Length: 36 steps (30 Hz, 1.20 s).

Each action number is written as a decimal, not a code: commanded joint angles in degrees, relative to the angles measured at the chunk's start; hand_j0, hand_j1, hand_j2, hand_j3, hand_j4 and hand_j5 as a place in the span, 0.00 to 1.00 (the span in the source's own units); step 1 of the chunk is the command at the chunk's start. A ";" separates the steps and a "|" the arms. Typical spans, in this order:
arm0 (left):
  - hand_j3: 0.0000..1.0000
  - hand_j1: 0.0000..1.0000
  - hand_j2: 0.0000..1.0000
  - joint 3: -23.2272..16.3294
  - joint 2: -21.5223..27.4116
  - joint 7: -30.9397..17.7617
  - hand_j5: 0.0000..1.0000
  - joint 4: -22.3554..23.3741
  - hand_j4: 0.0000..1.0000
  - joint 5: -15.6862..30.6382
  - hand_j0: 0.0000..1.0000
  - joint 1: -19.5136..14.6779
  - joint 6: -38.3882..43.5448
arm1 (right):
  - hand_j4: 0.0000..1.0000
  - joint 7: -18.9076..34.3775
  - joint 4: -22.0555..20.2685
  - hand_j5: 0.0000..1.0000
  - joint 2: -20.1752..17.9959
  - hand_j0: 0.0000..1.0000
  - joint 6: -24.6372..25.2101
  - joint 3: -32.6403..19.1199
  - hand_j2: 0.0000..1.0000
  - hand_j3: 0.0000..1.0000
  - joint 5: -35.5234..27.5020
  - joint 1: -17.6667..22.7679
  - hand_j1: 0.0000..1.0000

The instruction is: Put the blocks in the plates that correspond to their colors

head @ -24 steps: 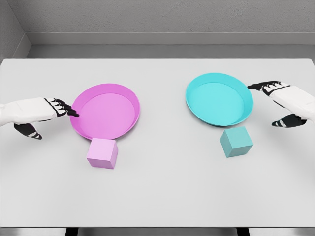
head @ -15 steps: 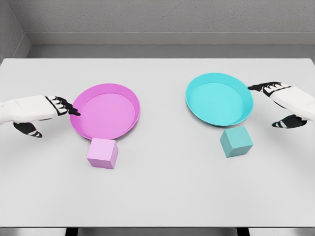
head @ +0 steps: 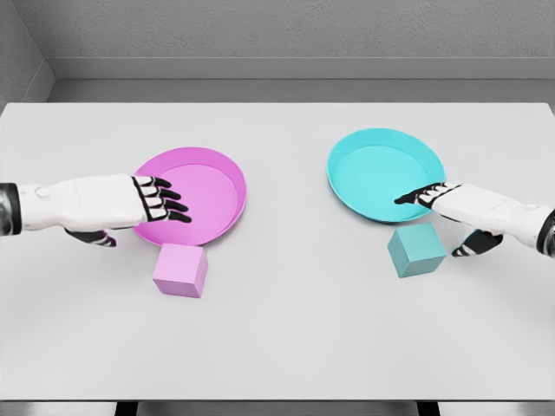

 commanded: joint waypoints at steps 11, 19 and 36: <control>1.00 1.00 1.00 -3.86 -3.20 -0.13 1.00 -1.23 1.00 -1.61 1.00 -0.97 0.10 | 1.00 2.01 0.14 1.00 0.16 1.00 0.02 1.51 1.00 1.00 -0.15 -0.61 1.00; 1.00 1.00 1.00 -4.30 -3.73 -0.13 1.00 -1.31 1.00 -5.13 1.00 -1.41 0.10 | 1.00 4.73 -0.21 1.00 0.16 1.00 -5.08 1.60 1.00 1.00 -0.15 -0.79 1.00; 1.00 1.00 1.00 -5.35 -5.05 -0.21 1.00 -1.75 1.00 -8.03 1.00 -1.06 0.10 | 0.65 5.26 -0.13 0.65 0.16 0.65 -4.99 2.83 0.65 0.65 -0.15 -0.62 0.65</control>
